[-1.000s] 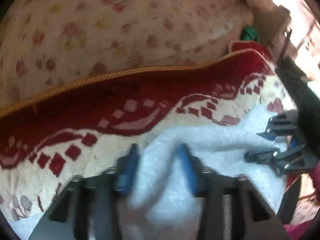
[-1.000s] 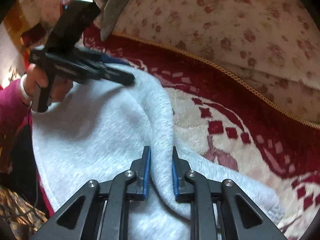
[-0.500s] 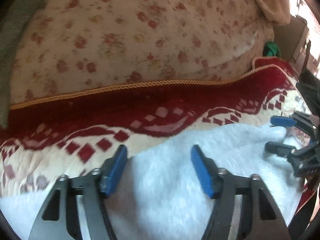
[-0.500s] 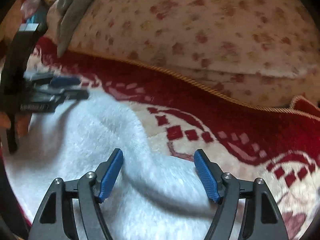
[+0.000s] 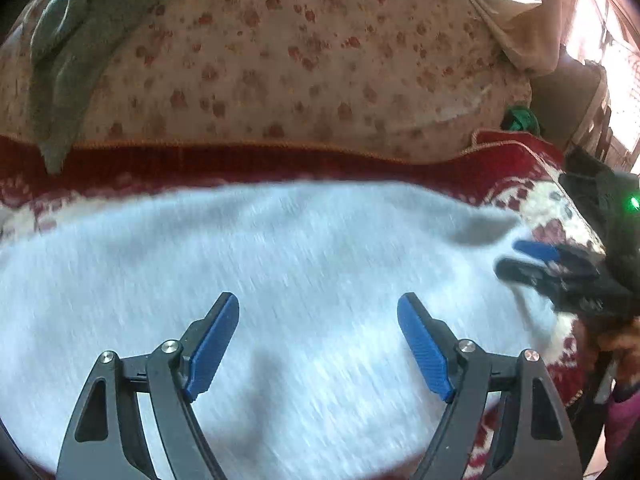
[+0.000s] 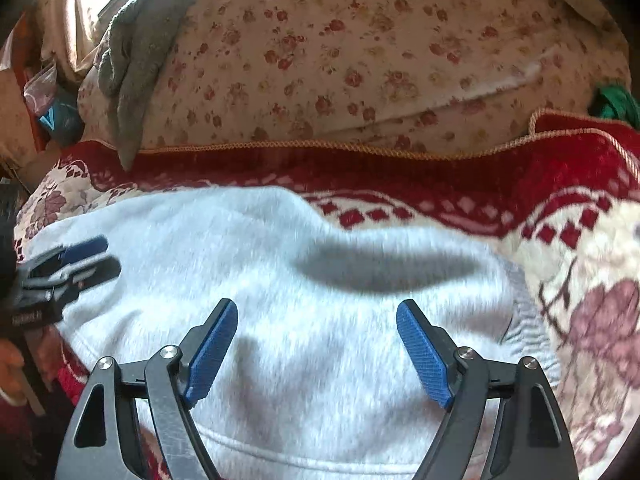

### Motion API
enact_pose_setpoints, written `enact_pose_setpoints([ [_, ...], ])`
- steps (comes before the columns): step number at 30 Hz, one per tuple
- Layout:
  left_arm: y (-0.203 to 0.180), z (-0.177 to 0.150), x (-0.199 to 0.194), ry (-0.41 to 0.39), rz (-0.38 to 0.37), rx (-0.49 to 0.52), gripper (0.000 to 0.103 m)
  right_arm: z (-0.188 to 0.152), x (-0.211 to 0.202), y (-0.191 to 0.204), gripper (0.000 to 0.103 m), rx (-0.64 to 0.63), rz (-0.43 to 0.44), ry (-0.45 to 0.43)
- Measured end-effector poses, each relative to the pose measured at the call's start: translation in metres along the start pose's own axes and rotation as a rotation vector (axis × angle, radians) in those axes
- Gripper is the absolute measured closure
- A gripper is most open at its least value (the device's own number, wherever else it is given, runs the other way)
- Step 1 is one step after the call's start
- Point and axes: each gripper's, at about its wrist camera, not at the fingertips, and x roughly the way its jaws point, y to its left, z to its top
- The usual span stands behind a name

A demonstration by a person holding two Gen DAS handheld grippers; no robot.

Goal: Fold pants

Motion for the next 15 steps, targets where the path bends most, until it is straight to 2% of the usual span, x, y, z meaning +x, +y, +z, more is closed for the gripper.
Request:
enact_pose_setpoints([
  [3,-0.009,-0.020,0.008,0.038,0.030,0.002,0.022,0.000,0.010,-0.006,0.018,0.018,-0.015,0.013],
  [5,-0.011,-0.030,0.014,0.049,0.051,-0.008,0.022,0.000,0.023,-0.009,0.017,0.023,-0.021,0.052],
  [8,-0.014,-0.034,0.011,0.024,0.070,-0.001,0.022,-0.005,0.028,-0.004,0.009,-0.010,-0.041,0.025],
  [15,-0.009,-0.034,0.004,0.011,0.074,-0.040,0.022,-0.012,0.028,-0.003,0.005,-0.005,-0.046,-0.034],
])
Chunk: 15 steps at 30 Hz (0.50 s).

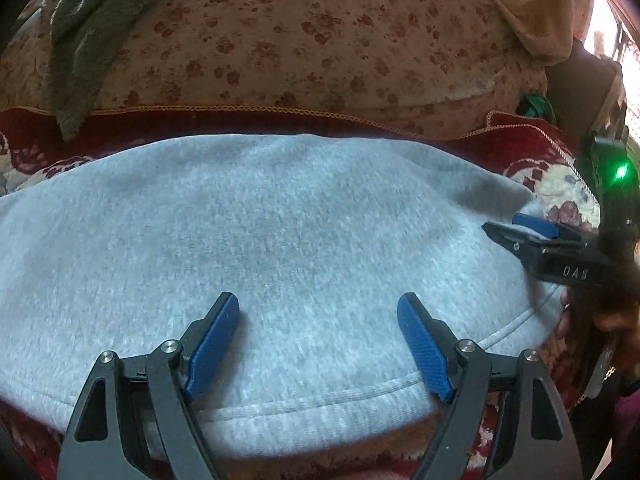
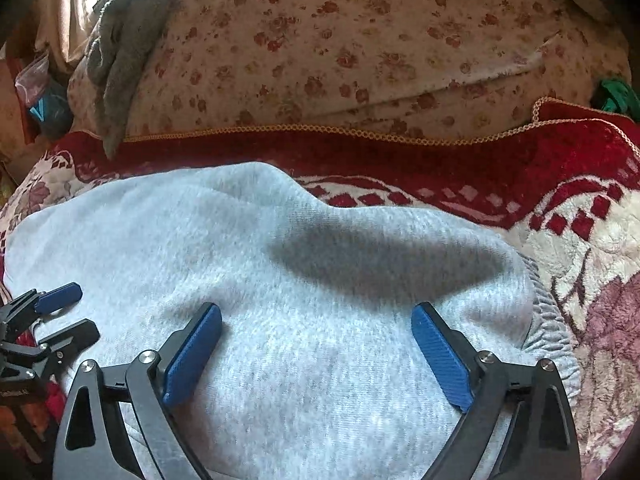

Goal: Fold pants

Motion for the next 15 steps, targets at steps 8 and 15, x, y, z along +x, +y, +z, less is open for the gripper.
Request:
enact_pose_setpoints([
  [8,0.029,0.000,-0.032,-0.040,0.080,-0.047,0.018,0.007,-0.032,0.019,0.004,0.029,0.022,-0.023],
  [15,0.078,-0.004,-0.070,-0.097,0.135,-0.171,0.013,0.004,-0.036,0.068,0.004,0.022,0.192,-0.003],
])
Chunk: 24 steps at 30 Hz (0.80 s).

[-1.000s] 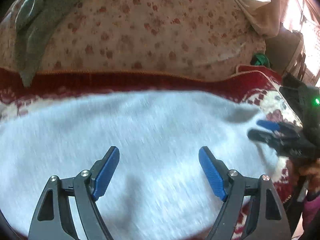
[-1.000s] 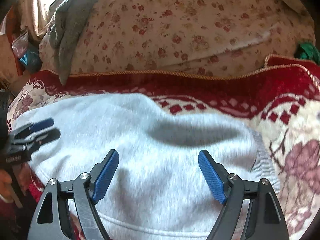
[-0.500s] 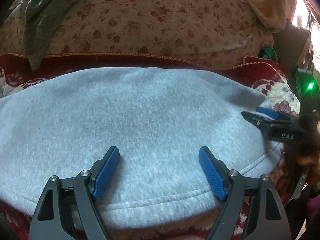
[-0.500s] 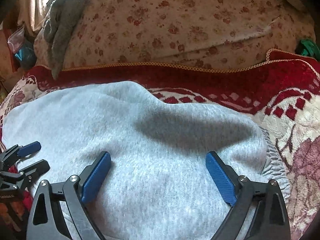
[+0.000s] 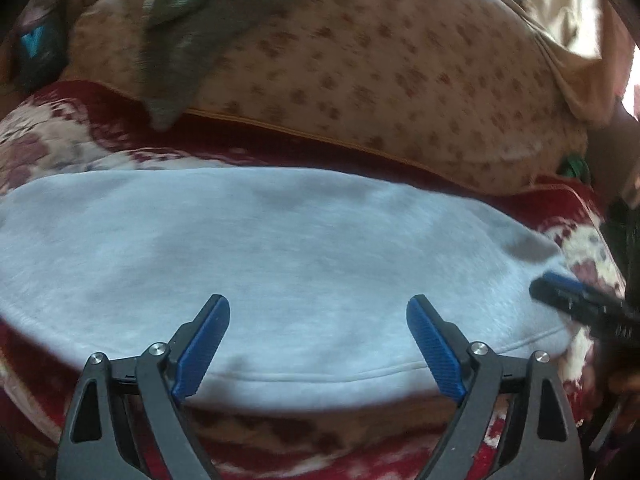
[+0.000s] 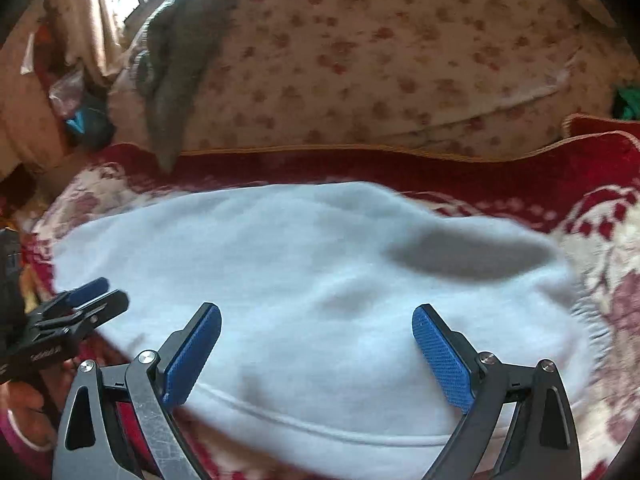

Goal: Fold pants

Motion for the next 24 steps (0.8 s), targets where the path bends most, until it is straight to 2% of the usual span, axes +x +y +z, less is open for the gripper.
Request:
enact_pose_setpoints([
  [5,0.047,0.001,-0.027,-0.041,0.078,-0.086,0.013,0.003,0.017,0.047,0.004,-0.078,0.041,0.028],
  [8,0.085,0.001,-0.044,-0.069,0.127,-0.174,0.013,0.008,0.027,0.081,0.004,-0.126,0.101,0.052],
  [17,0.194,-0.012,-0.080,-0.127,0.274,-0.425,0.013,0.026,0.077,0.180,0.004,-0.267,0.201,0.120],
  [21,0.231,-0.023,-0.081,-0.120,0.303,-0.500,0.013,0.033,0.100,0.221,0.004,-0.327,0.222,0.130],
  [24,0.252,-0.030,-0.077,-0.117,0.288,-0.549,0.013,0.039,0.119,0.249,0.004,-0.364,0.244,0.149],
])
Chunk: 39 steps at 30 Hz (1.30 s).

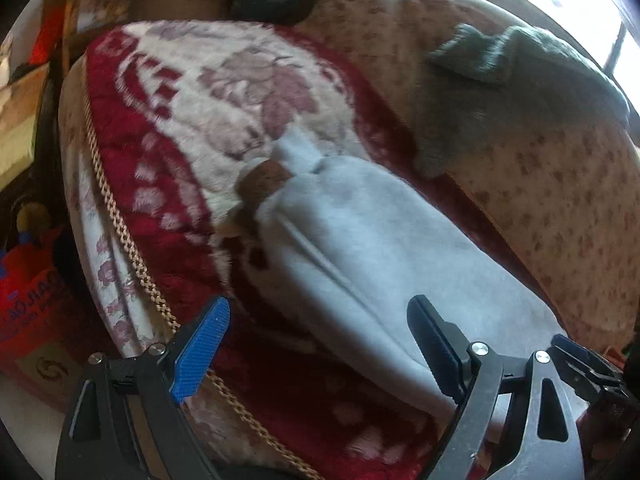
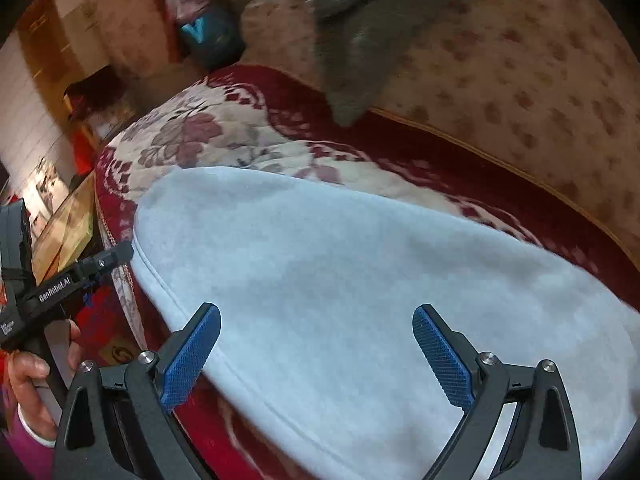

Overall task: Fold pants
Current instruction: 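Grasp the waistband with the left gripper and fold it over the legs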

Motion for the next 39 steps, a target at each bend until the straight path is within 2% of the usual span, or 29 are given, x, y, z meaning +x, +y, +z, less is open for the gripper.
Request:
enact_pose_setpoints([
  [5,0.015,0.005,0.020,0.024,-0.064,-0.054,0.012,0.023,0.038,0.020,0.004,-0.050,0.011,0.047],
  [11,0.013,0.014,0.052,0.051,-0.114,-0.093,0.011,0.034,0.072,0.027,0.004,-0.040,0.032,0.075],
  [15,0.008,0.019,0.078,0.089,-0.142,-0.116,0.007,0.034,0.080,0.029,0.004,-0.093,-0.014,0.068],
  [16,0.006,0.020,0.080,0.085,-0.137,-0.113,0.005,0.033,0.081,0.029,0.004,-0.105,-0.027,0.061],
  [21,-0.004,0.027,0.090,0.047,-0.136,-0.101,0.005,0.035,0.084,0.025,0.004,-0.140,-0.108,0.058],
  [23,-0.005,0.028,0.092,0.034,-0.144,-0.102,0.024,0.035,0.088,0.019,0.004,-0.140,-0.126,0.063],
  [25,-0.009,0.028,0.092,0.048,-0.181,-0.082,0.060,0.034,0.093,0.013,0.004,-0.116,-0.112,0.082],
  [28,-0.021,0.028,0.080,0.022,-0.170,-0.030,0.069,0.033,0.091,0.010,0.004,-0.106,-0.112,0.075],
  [33,-0.039,0.031,0.047,-0.054,-0.188,0.040,0.071,0.029,0.076,-0.003,0.004,-0.076,-0.165,0.060],
  [39,-0.092,0.016,-0.007,-0.186,-0.186,0.266,0.071,0.017,0.040,-0.043,0.004,0.059,-0.165,0.045],
])
